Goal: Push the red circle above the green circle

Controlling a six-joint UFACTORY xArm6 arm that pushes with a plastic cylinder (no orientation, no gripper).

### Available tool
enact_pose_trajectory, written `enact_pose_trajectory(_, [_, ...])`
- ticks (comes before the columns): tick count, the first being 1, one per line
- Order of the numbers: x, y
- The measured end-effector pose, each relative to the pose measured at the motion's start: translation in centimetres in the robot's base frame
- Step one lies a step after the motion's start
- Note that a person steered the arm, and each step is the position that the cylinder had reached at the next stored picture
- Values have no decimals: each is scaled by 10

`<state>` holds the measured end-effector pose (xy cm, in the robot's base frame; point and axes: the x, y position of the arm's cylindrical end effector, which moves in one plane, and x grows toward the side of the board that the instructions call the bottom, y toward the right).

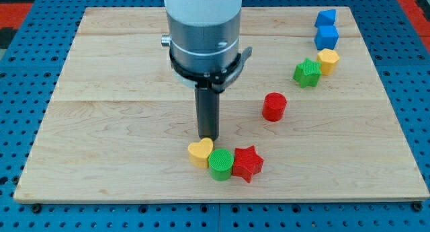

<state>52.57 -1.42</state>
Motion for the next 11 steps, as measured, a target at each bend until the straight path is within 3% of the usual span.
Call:
enact_pose_trajectory(2, [6,0])
enact_pose_trajectory(4, [-82,31])
enact_pose_trajectory(5, [-91,90])
enact_pose_trajectory(7, [-97,98])
enact_pose_trajectory(8, [-112,135])
enact_pose_trajectory(9, [-83,175])
enact_pose_trajectory(11, [-80,154])
